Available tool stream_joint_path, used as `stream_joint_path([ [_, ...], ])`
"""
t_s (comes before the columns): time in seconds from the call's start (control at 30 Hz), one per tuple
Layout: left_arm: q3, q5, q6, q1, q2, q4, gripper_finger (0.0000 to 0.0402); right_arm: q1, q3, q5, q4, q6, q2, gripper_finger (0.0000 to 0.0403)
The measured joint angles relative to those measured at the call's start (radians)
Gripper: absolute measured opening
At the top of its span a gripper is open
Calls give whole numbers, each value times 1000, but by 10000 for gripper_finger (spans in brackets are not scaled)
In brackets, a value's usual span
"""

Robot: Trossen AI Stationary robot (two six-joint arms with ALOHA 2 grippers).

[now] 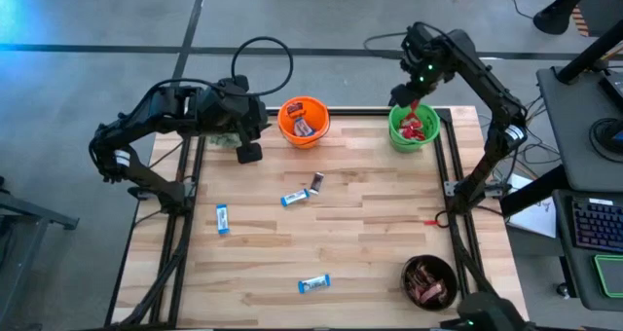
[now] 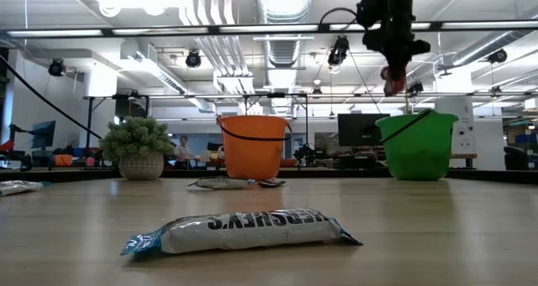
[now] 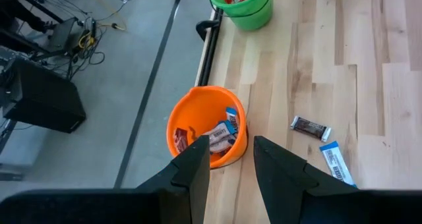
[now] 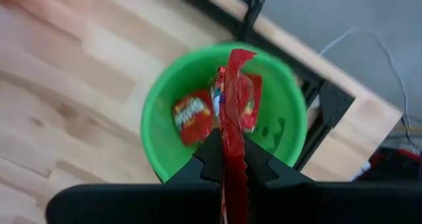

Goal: Sort candy
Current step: Put the red candy into the green bucket, then put the white chocolate into the orange bucket

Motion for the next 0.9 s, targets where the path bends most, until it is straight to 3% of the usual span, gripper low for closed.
stream_joint_path([
  [0.23,0,0,0,0,0,0,101,0,-152,0,-1,-38,-7,9],
  [0.5,0,1,0,0,0,0,101,0,-192,0,13,-40,-7,14],
  [0.9,0,2,-50,0,2,0,101,1,-192,-2,7,-41,-8,98],
])
